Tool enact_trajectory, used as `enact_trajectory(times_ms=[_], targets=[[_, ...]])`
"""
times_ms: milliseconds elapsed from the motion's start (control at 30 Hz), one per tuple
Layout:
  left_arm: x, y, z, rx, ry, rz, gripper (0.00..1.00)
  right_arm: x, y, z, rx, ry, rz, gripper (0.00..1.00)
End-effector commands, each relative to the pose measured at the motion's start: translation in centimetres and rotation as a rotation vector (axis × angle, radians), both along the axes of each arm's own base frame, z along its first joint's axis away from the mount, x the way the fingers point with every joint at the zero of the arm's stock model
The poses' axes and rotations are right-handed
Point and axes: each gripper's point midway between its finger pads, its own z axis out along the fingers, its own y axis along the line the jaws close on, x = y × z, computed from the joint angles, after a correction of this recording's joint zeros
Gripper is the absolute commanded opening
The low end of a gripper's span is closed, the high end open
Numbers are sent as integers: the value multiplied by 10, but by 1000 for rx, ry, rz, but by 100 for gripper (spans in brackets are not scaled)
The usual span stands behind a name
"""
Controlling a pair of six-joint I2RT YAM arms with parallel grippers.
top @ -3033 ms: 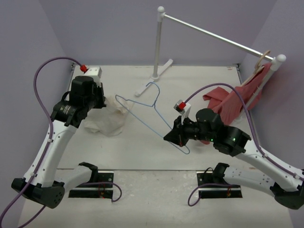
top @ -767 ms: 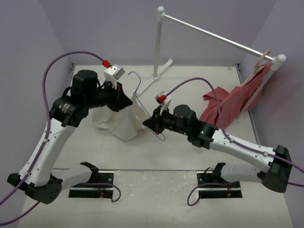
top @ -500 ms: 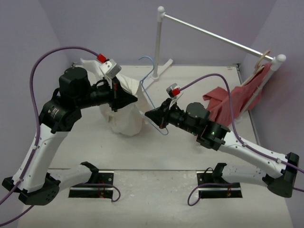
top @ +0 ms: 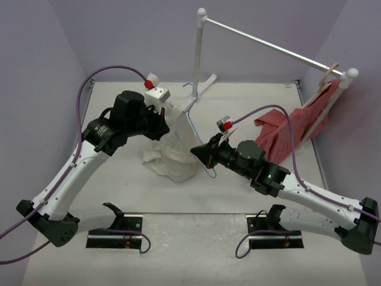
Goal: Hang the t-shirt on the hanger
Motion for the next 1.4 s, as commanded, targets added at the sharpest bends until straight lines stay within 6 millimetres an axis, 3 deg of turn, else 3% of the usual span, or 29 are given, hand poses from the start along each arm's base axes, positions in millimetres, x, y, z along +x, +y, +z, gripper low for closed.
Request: enact_trajectory(times_ms=[0,100,333,533,733,867,1000,1067,1233,1267,1300,1367], targets=[[2,13,19,-7,-77,62,0,-4,-22,65,223,-169,-45,0],[3,3,24,-53,-82,37,0,-12,-21,69,244,-205,0,0],[-24,-30,77,-268,-176,-180,0,-10,-13,60,250,-239,19,0],[-41,-54,95,-360,-156,-349,0,-10,2,63,290,-257,65,0],[-53,-59,112,-388,-199,-439,3,-6,9,58,284,-254,70,0],[-39,-52,111,-344,-237,-365,16,-14,4,57,311,-292,89,0],[-33,-42,118,-314,-309,-315,45,-14,-6,56,343,-311,60,0],[-28,-35,122,-292,-366,-287,65,-14,-5,60,351,-327,63,0],[-24,-22,140,-275,-430,-223,78,-13,-6,68,385,-356,52,0],[-21,-14,145,-256,-451,-178,87,-13,-8,66,380,-358,48,0],[-20,-6,156,-248,-487,-141,90,-13,-10,64,374,-361,44,0],[-5,21,158,-153,-552,-8,98,-14,-18,64,380,-373,37,0]])
